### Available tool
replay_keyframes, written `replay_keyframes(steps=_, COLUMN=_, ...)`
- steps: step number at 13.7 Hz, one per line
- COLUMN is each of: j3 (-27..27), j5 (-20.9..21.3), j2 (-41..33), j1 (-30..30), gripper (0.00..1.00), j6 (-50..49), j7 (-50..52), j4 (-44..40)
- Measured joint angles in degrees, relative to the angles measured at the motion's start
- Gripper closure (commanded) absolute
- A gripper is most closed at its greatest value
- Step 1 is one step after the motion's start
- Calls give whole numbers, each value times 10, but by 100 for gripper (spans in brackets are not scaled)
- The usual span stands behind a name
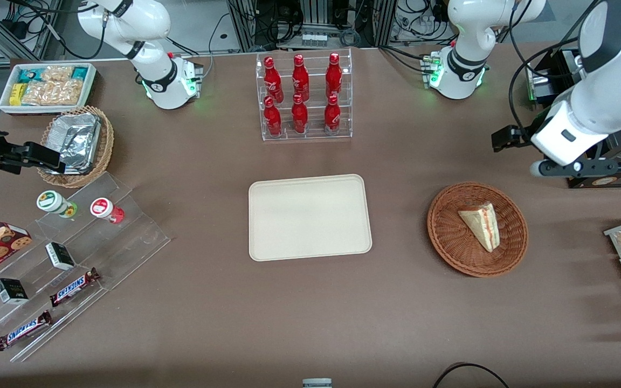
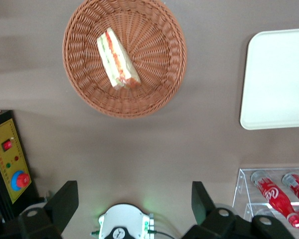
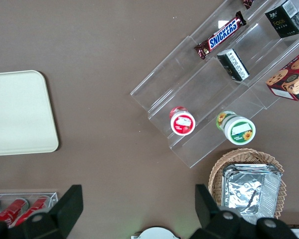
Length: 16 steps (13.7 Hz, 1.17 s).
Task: Place sandwich from basket to tray
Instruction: 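Move the left gripper over the sandwich in the wicker basket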
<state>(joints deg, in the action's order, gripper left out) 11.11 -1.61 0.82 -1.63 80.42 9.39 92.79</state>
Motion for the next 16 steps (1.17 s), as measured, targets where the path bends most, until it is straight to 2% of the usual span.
replay_keyframes(steps=7, j3=-13, j5=0, j2=-9, j1=-1, gripper=0, j6=11, j7=-1, j4=19)
replay_keyframes(steps=11, j3=-16, j5=0, j2=-6, j1=-19, gripper=0, j6=107, j7=-15, j4=99)
replay_keyframes(steps=16, j3=-17, j5=0, j2=10, j1=-24, gripper=0, j6=309, j7=-19, j4=244)
